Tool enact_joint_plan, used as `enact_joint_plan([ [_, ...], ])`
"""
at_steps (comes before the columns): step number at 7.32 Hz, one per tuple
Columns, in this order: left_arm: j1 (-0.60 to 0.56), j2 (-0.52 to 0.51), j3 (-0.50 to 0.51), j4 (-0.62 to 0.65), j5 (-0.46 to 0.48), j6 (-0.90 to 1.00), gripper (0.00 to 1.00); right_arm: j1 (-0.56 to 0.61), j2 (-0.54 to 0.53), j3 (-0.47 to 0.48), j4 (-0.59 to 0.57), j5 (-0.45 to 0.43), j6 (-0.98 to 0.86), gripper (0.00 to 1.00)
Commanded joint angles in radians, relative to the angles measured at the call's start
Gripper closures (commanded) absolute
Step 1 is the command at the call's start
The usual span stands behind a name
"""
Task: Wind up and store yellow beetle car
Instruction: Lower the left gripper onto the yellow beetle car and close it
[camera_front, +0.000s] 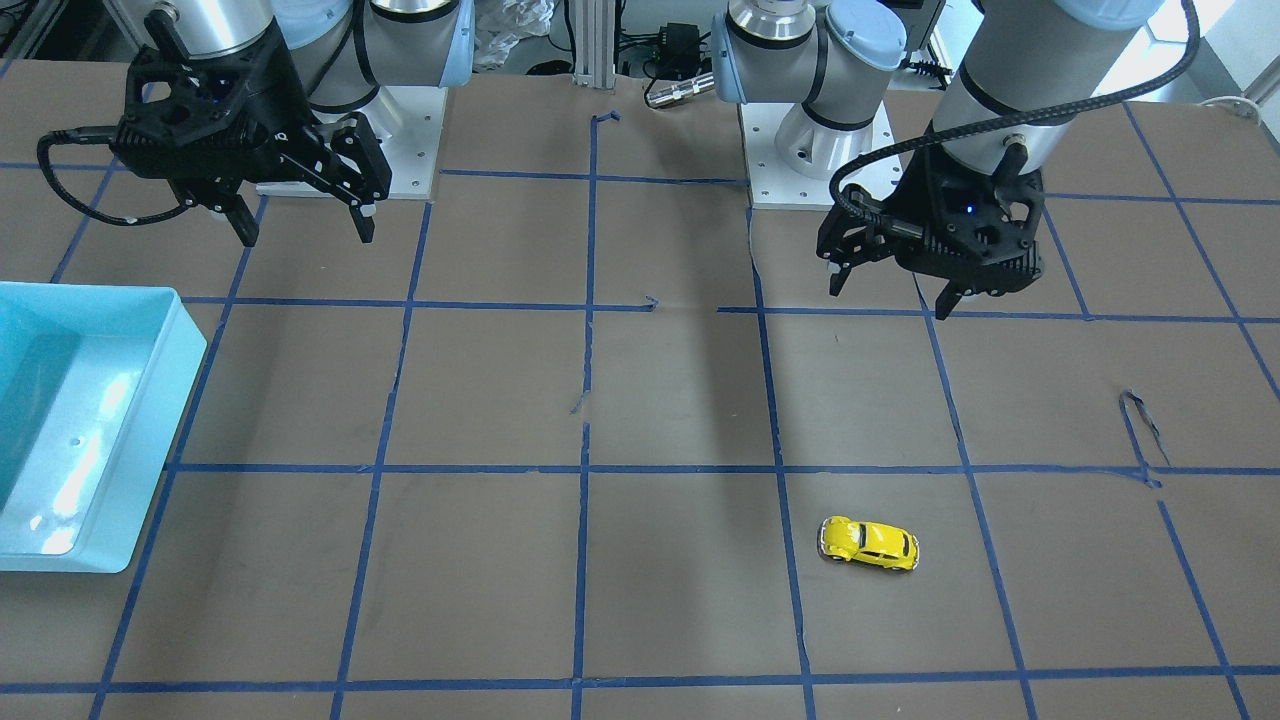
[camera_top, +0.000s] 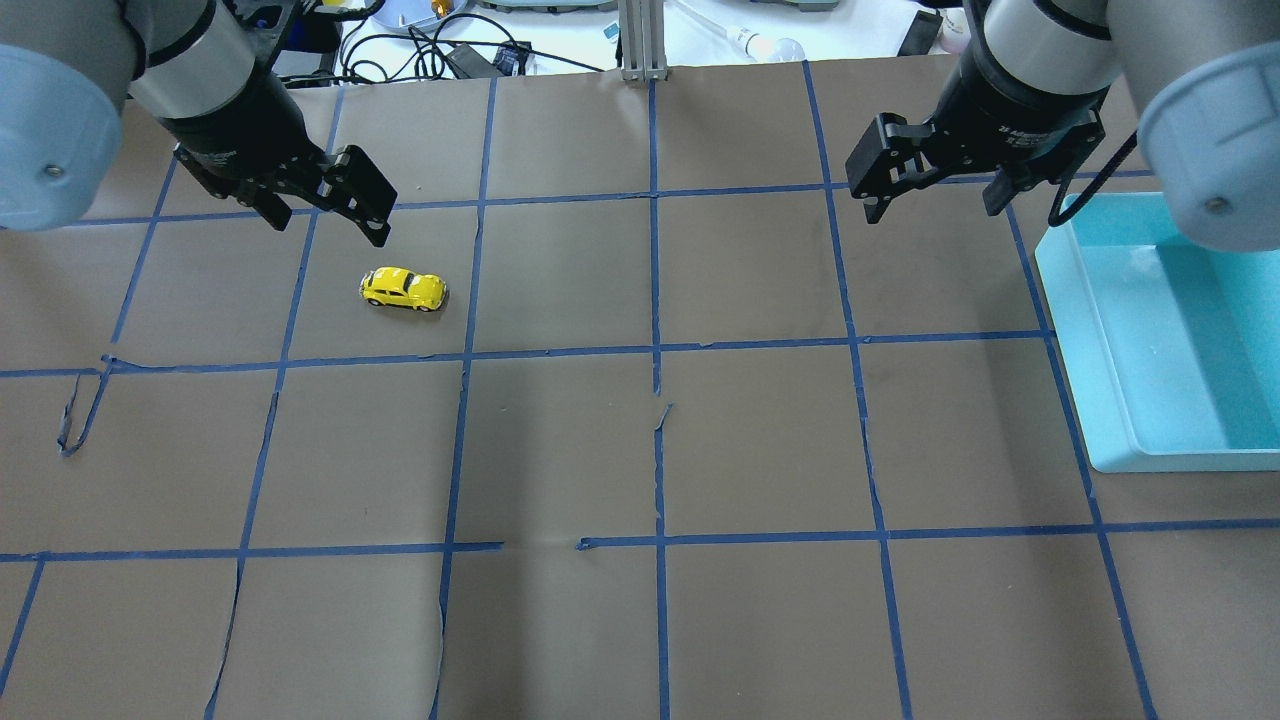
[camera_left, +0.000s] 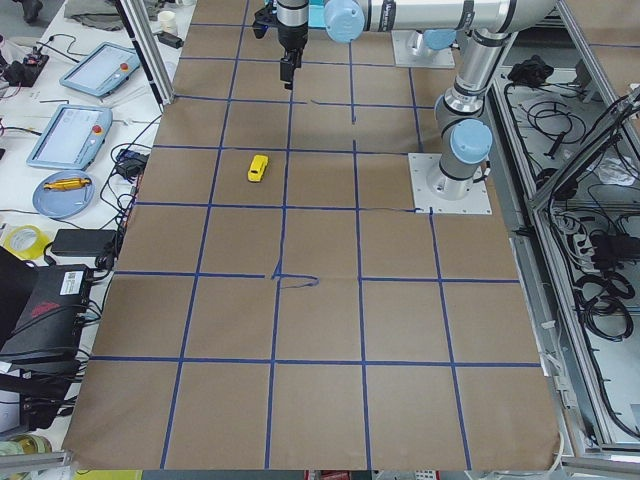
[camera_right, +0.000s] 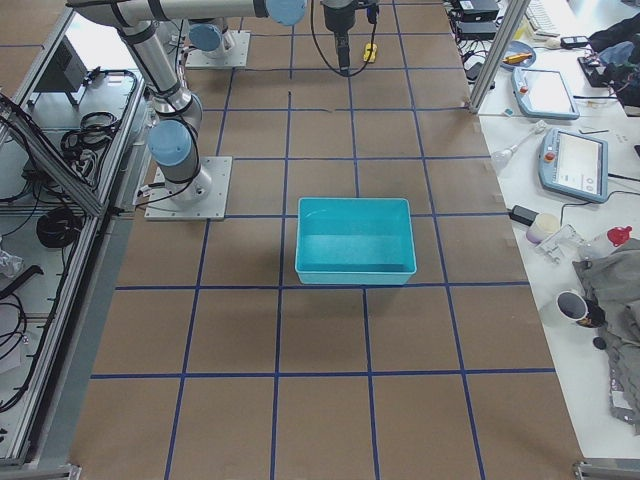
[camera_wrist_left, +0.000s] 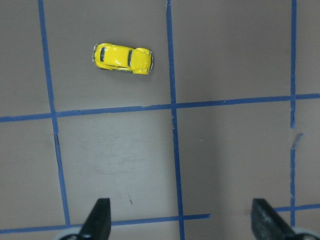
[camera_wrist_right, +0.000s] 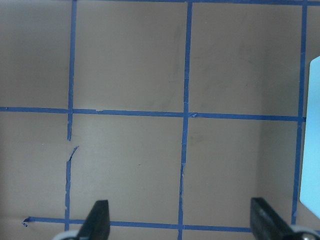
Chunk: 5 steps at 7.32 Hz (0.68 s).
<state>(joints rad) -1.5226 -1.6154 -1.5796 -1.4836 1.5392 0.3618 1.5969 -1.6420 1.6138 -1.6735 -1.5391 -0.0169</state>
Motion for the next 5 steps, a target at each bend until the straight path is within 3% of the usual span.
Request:
enact_joint_plan([
  [1, 0.007, -0.046, -0.037, 0.087, -0.01, 0.307, 0.0, 0.0, -0.001, 0.0, 0.0, 0.001, 0.0, 0.0],
  [5, 0.015, -0.131, -0.111, 0.22, 0.002, 1.033, 0.0, 0.0, 0.001, -0.002, 0.0, 0.002, 0.0, 0.0],
])
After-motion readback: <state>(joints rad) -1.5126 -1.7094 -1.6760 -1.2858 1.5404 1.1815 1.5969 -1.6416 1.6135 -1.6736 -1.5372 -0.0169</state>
